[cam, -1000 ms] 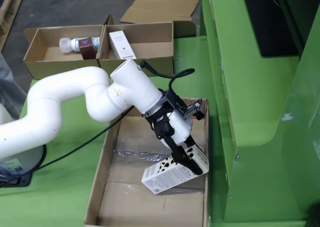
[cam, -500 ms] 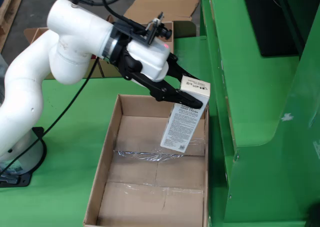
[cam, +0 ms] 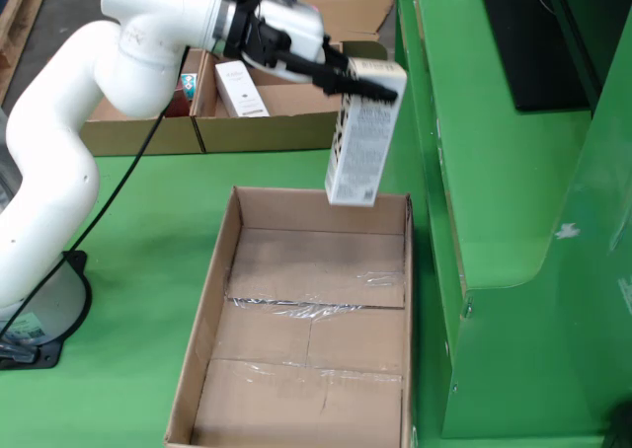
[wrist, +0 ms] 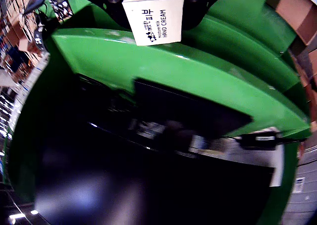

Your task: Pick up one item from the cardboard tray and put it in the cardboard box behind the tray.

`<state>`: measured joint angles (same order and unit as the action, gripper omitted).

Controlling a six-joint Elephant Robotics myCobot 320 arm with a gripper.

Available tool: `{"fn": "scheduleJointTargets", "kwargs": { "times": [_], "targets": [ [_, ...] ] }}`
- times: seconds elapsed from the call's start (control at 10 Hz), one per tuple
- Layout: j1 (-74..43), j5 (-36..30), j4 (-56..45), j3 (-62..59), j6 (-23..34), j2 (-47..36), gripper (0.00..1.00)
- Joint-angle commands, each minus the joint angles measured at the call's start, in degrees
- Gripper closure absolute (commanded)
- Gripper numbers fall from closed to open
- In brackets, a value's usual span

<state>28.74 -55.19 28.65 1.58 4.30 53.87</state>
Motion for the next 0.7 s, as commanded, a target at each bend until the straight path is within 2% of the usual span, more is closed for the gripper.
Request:
{"fn": "scheduleJointTargets", "kwargs": {
  "times": [0.0,0.1,0.2,0.4,0.5,0.6],
  "targets": [
    [9.6,0.3,0.6,-1.6,3.4,-2.6,1.00],
    [18.7,-14.3,-20.1,-1.6,1.2,-8.2,1.00],
    [20.9,-16.5,-26.4,-1.6,0.8,-9.9,1.00],
    [20.9,-16.5,-26.4,-1.6,0.8,-9.9,1.00],
    [25.1,-19.5,-39.1,-1.6,-0.3,-13.8,1.00],
    [26.7,-20.3,-43.5,-1.6,-0.4,-15.3,1.00]
  ]
}}
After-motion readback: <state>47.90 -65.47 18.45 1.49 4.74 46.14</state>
